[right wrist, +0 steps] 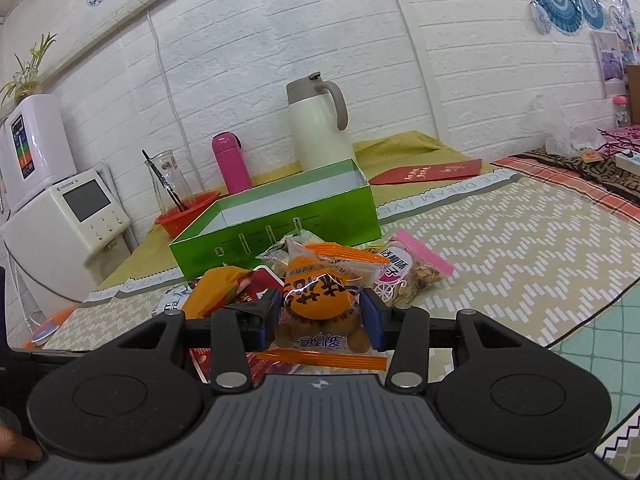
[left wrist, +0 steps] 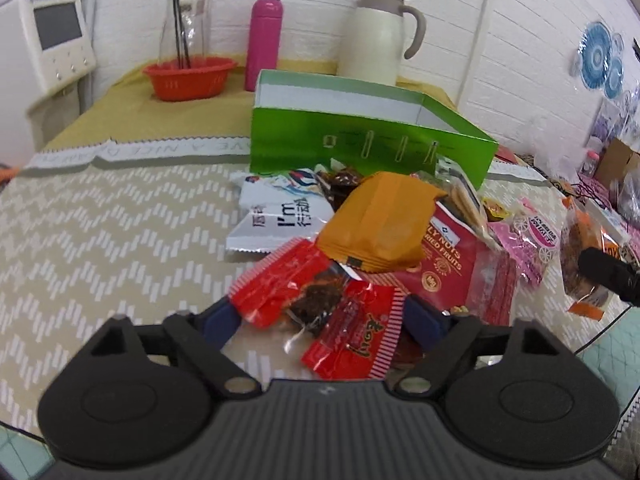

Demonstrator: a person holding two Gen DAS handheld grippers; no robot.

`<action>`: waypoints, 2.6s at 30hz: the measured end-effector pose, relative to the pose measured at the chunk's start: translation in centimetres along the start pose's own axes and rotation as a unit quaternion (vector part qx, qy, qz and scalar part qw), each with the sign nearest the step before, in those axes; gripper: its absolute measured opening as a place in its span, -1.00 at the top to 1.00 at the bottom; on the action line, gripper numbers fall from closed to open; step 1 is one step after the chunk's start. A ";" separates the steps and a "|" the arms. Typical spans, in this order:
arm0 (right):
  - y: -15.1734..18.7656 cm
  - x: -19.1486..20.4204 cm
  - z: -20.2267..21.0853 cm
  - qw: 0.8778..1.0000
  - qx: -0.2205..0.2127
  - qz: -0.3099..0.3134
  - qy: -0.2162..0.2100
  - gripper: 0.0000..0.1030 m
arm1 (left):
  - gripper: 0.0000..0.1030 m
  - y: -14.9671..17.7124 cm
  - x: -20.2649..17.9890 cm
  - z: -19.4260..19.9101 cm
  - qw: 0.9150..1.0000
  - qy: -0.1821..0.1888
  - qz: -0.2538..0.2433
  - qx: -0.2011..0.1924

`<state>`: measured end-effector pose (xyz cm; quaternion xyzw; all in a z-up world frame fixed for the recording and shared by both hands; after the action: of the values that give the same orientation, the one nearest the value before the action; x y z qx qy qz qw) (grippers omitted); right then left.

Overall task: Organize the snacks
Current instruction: 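Grasp the red jerky packets with the left gripper while the right gripper grasps the orange round-label packet, then carry both packets into the green box and open both grippers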

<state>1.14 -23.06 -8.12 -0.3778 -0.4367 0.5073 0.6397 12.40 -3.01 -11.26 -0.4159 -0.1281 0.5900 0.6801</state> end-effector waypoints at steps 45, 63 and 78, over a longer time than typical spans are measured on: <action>0.7 -0.2 -0.1 1.000 -0.009 -0.015 -0.017 -0.46 | 0.24 0.0 2.4 2.8 0.996 -0.070 0.041 -0.042; -0.5 1.4 0.2 0.998 -0.017 0.054 -0.014 -0.46 | 0.24 -2.8 -0.8 4.6 0.993 -0.075 0.020 -0.092; -3.9 1.9 0.6 0.992 -0.044 0.107 -0.058 -0.46 | 0.24 -5.4 -4.3 5.2 0.992 -0.053 0.000 -0.117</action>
<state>2.07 -21.97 -3.94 -0.4204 -0.4521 0.5740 0.5379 11.54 -4.57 -2.83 -0.4607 -0.2318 0.5925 0.6188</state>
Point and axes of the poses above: each gripper's, at about its wrist camera, not at the fingertips, and z roughly against the way its jaws point, x to its left, y to its underside, the point moved 8 cm from there along -z, roughly the way its jaws point, and after that the axes turned 11 degrees about z, right-handed, at the moved point
